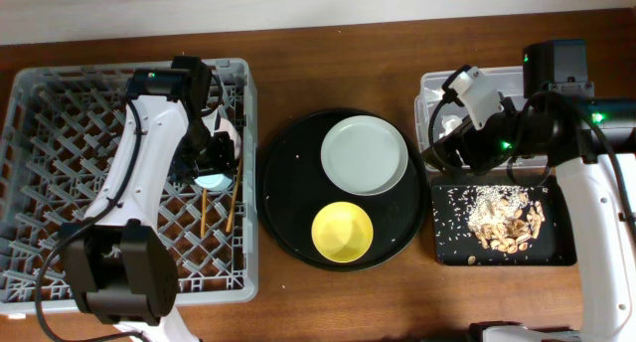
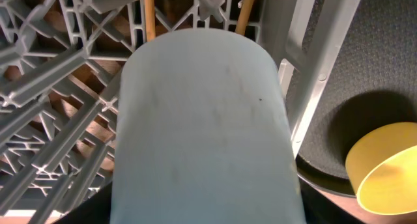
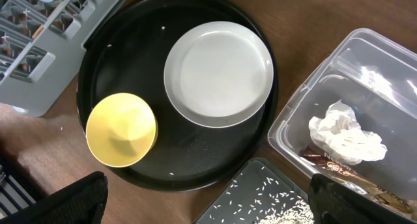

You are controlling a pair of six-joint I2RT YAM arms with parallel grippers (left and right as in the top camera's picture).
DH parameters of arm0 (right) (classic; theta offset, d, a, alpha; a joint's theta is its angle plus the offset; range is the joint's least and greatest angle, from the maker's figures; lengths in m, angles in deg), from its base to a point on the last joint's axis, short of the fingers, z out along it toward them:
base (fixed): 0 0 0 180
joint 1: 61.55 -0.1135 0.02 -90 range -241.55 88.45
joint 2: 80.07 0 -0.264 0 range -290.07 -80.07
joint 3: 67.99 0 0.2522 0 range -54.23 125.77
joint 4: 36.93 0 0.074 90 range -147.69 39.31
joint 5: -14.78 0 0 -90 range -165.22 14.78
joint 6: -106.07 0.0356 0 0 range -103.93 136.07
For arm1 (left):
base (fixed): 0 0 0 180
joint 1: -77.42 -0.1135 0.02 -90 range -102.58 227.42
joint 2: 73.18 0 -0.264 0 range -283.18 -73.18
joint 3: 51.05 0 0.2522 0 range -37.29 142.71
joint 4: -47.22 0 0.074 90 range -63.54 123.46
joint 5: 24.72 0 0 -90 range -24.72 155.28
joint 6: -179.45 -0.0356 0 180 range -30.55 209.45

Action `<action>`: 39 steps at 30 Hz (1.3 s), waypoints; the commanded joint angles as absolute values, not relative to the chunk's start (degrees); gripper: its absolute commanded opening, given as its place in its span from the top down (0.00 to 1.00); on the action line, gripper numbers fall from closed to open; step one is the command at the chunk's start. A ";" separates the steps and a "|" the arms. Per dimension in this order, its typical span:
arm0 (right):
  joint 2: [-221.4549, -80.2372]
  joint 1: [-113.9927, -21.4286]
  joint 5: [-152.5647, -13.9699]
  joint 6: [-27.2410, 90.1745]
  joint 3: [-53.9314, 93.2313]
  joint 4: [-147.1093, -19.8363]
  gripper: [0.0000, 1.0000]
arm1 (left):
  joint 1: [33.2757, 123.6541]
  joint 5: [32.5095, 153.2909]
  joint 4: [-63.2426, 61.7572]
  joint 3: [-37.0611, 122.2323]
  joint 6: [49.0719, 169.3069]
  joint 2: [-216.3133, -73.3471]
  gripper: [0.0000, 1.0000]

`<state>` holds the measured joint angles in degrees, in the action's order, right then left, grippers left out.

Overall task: Sort waste into correct bins and load items into the dishwasher rack
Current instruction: 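Place the blue cup upside down in the dish rack with left gripper, then reach the left gripper to the yellow bowl and grasp its rim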

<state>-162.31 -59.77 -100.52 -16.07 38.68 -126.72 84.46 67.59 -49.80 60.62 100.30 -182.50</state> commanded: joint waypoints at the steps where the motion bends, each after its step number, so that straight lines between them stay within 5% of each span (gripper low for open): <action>1: -161.83 -59.66 -100.00 -16.44 39.81 -126.76 0.01 | 84.36 66.74 -49.74 60.09 100.79 -180.99 0.22; 4: -161.83 -59.66 -100.00 -16.44 39.81 -126.76 0.01 | 84.38 66.32 -49.74 60.09 100.79 -180.99 0.01; 14: -161.83 -59.66 -100.00 -16.44 39.81 -126.76 0.01 | 82.04 68.09 -49.91 63.63 102.51 -178.37 0.01; 22: -161.83 -59.66 -100.00 -16.44 39.81 -126.76 0.01 | 76.05 73.67 -48.66 66.10 102.47 -161.65 0.01; 23: -161.83 -59.66 -100.00 -16.44 39.81 -126.74 0.01 | 76.01 73.71 -49.25 66.10 102.47 -158.39 0.11; 25: -161.83 -59.66 -100.00 -16.44 39.81 -126.76 0.01 | 76.62 74.87 -50.50 66.04 102.42 -155.31 0.55; 27: -161.83 -59.66 -100.00 -16.44 39.81 -126.76 0.01 | 78.61 77.34 -52.40 65.69 101.81 -152.62 0.70; 33: -161.83 -59.66 -100.00 -16.44 39.81 -126.76 0.01 | 91.48 79.11 -51.46 60.51 101.44 -150.37 0.59; 39: -161.83 -59.66 -100.00 -16.44 39.81 -126.74 0.01 | 110.10 79.20 -30.02 39.72 107.69 -150.48 0.57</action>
<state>-162.31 -59.77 -100.50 -16.07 38.68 -126.69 102.34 78.21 -37.30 49.89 103.43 -150.00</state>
